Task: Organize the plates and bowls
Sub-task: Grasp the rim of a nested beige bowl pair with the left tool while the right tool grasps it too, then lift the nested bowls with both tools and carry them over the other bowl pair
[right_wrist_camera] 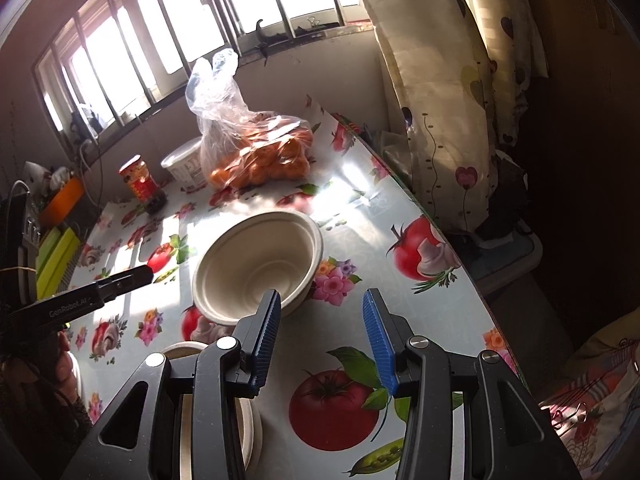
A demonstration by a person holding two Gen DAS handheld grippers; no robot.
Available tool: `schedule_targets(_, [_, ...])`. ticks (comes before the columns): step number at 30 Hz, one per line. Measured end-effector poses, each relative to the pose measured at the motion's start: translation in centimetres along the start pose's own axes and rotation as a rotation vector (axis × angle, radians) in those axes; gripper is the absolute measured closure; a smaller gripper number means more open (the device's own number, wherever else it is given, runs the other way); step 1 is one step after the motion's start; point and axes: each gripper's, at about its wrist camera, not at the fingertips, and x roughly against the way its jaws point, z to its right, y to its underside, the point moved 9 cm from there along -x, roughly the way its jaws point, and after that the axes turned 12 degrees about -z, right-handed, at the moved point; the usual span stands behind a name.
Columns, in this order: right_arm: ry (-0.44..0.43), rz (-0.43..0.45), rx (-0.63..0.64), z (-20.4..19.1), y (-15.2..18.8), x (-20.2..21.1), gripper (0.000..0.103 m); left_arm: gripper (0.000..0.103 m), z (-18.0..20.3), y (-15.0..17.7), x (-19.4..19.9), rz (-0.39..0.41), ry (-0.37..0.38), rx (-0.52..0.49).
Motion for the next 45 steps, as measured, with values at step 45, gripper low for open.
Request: schedule_targets(45, [-0.061,-0.08,0.017,-0.5,-2.4,-6.0,0.085,0.09,1.1,-2.3,-5.3,-0.077,0.06,-0.005])
